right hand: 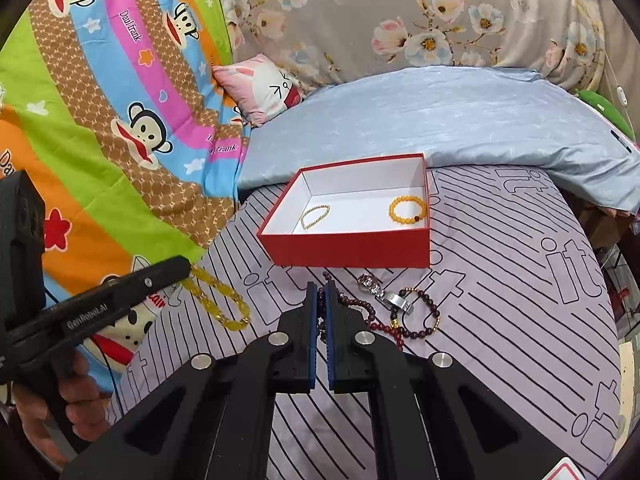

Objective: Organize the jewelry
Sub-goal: 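Carry both held pieces over the red box and open both tools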

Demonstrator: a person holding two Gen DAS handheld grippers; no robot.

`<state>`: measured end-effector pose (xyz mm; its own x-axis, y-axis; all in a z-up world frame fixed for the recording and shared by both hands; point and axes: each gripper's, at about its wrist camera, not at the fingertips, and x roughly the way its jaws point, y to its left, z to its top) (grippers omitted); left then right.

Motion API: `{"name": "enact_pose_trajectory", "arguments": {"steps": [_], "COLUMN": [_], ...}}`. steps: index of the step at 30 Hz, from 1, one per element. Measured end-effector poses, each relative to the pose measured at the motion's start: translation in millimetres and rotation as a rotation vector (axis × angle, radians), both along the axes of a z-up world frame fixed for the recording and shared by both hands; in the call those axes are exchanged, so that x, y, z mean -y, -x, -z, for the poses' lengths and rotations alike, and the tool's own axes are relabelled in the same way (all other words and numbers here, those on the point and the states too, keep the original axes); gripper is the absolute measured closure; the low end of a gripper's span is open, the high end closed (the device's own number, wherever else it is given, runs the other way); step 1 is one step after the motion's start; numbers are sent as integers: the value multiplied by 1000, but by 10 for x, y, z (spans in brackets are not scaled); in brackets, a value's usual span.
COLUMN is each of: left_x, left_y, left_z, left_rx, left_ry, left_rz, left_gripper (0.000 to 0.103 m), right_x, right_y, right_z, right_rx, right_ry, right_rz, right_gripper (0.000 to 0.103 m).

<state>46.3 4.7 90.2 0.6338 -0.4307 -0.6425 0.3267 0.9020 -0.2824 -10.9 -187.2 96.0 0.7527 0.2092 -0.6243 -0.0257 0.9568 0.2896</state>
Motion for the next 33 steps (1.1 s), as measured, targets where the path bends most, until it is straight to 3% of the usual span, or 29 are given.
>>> {"name": "enact_pose_trajectory", "arguments": {"steps": [8, 15, 24, 33], "left_x": [124, 259, 450, 674], "left_y": [-190, -561, -1136, -1603], "left_z": [-432, -634, -634, -366], "left_rx": [83, 120, 120, 74], "left_ry": [31, 40, 26, 10], "left_rz": [34, 53, 44, 42], "left_gripper": [95, 95, 95, 95], "right_x": [95, 224, 390, 422], "right_y": [-184, -500, -1112, -1611], "right_z": [-176, -301, -288, -12], "right_rx": [50, 84, 76, 18], "right_ry": [18, 41, 23, -1], "right_rz": [19, 48, 64, 51], "right_gripper": [100, 100, 100, 100]}}
